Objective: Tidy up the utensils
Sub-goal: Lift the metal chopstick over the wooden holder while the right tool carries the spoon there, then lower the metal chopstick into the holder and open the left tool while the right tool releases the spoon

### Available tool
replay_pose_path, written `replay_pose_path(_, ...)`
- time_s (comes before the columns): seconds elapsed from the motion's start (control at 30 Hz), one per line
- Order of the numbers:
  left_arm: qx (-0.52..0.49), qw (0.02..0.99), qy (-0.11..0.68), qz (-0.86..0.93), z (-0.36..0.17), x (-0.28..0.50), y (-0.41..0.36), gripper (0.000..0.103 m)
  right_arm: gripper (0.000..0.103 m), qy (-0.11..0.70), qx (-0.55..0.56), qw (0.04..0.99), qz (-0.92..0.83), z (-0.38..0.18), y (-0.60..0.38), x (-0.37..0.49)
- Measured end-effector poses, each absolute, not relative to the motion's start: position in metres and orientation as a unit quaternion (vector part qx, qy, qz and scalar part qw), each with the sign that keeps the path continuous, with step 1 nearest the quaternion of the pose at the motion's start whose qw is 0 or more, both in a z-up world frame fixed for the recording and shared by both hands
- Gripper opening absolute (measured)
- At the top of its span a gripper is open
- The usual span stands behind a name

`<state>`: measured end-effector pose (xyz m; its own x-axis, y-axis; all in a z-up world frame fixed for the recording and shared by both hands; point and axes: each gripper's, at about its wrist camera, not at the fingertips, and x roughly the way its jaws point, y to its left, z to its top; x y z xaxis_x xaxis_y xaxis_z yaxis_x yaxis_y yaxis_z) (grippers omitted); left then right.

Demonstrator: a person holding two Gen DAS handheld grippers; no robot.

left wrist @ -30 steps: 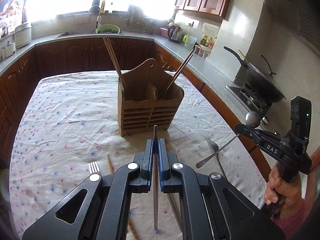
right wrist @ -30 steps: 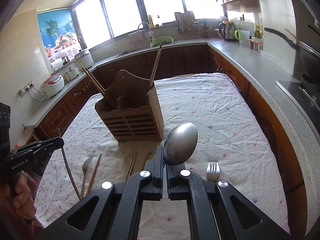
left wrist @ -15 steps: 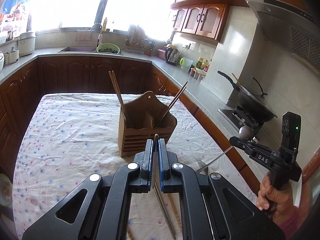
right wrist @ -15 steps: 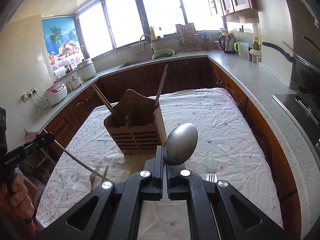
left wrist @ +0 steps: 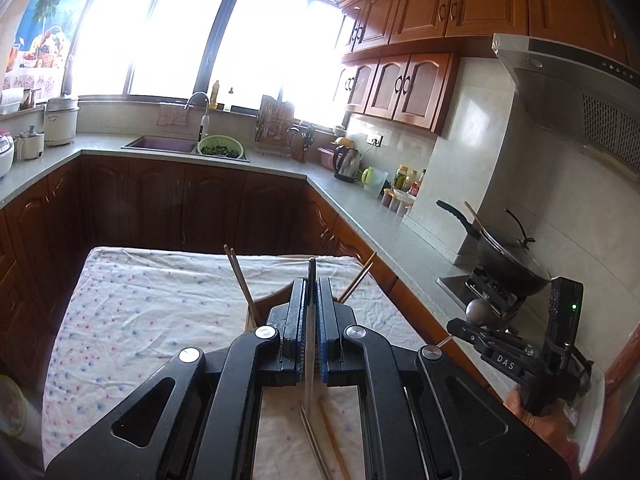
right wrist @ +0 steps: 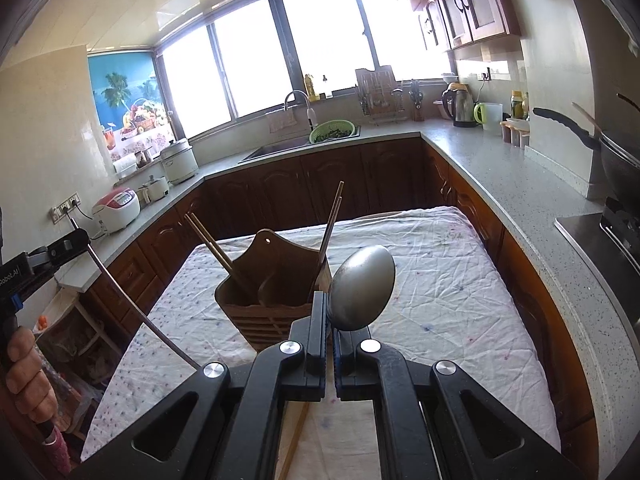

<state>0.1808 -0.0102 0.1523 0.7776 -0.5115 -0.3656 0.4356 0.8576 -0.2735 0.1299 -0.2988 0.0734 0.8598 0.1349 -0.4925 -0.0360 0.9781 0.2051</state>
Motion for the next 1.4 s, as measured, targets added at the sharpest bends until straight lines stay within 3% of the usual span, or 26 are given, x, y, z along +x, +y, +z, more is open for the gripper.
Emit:
replay_pose_path(0.4, -0.101, 0.957, 0.177, -0.206, 0.182, 0.249, -0.015, 0.004, 0.002, 0.247, 0.083, 0.964, 0.048, 0.094, -0.296, 0.193)
replay_pose_path(1.07, -0.138, 0.932, 0.286, -0.174, 0.053, 0.318, -0.03, 0.005, 0.002, 0.322, 0.051, 0.944, 0.054, 0.017, -0.27, 0.278)
replay_pose_path(1.4, -0.112, 0.939, 0.283, -0.162, 0.048, 0.319, -0.035, 0.006, 0.006, 0.335, 0.054, 0.938, 0.066, 0.009, -0.265, 0.283)
